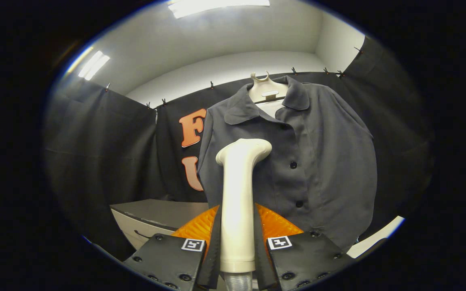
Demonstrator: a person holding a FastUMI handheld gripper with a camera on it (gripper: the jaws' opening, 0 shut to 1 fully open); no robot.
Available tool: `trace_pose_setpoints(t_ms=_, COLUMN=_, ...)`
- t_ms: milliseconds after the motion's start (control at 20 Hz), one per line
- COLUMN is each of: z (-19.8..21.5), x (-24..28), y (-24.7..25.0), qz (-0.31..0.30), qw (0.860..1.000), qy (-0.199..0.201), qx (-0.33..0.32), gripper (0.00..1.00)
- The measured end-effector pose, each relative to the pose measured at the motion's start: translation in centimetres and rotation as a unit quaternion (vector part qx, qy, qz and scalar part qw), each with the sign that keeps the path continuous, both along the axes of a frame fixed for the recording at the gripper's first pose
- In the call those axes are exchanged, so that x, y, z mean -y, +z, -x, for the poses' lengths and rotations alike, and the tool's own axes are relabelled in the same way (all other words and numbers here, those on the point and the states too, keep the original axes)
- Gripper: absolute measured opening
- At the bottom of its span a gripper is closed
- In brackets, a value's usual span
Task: Iron the clothes twice with a garment steamer, once on the left side and once on the right side.
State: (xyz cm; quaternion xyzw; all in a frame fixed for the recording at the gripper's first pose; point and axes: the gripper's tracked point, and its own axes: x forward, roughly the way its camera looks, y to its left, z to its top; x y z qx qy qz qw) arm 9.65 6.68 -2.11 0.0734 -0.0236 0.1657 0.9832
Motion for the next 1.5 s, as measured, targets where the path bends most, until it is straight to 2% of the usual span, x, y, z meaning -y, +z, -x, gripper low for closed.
trace_pose_setpoints(t_ms=650, z=3.4, x=1.7, y=-6.4, qz=0.033, qw=0.999, qy=-0.01, qx=-0.041, gripper=0.43)
trace_pose_setpoints(t_ms=1500, z=7.2, x=5.3, y=-16.6, qz=0.032, qw=0.993, qy=-0.006, qx=-0.115, gripper=0.43)
